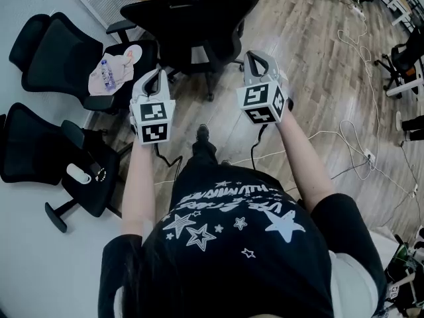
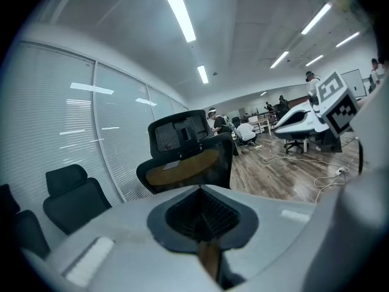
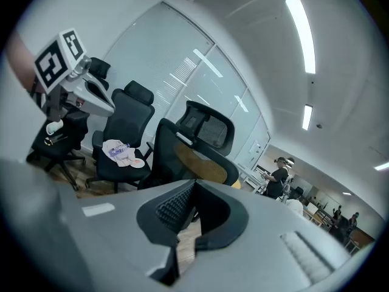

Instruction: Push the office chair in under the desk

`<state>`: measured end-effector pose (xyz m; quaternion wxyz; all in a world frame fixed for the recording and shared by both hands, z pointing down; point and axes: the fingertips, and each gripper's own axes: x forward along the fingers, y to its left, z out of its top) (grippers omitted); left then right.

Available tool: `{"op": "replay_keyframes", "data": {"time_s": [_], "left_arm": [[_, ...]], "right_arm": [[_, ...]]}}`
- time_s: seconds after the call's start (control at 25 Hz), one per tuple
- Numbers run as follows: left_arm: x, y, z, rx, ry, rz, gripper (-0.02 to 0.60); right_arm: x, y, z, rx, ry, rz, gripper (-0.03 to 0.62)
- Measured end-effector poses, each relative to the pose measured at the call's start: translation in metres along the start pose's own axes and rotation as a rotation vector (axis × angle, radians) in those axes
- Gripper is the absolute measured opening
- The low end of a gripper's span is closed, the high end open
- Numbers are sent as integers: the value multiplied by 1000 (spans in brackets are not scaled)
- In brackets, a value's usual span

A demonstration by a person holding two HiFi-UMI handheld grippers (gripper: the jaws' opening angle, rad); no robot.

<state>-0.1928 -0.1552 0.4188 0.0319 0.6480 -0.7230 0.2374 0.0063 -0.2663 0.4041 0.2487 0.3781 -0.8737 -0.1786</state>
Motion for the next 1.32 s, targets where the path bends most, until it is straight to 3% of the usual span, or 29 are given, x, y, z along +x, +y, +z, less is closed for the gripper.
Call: {"op": "replay_keyframes", "data": {"time_s": [0.6, 1.32], "left_arm": [[-28, -12, -19, -58, 24, 15, 2], [-24, -30, -22, -145, 27, -21, 0]], "right_arm": [[-17, 18, -16, 25, 41, 65, 2], [-14, 16, -31, 55, 53, 78, 2]]}}
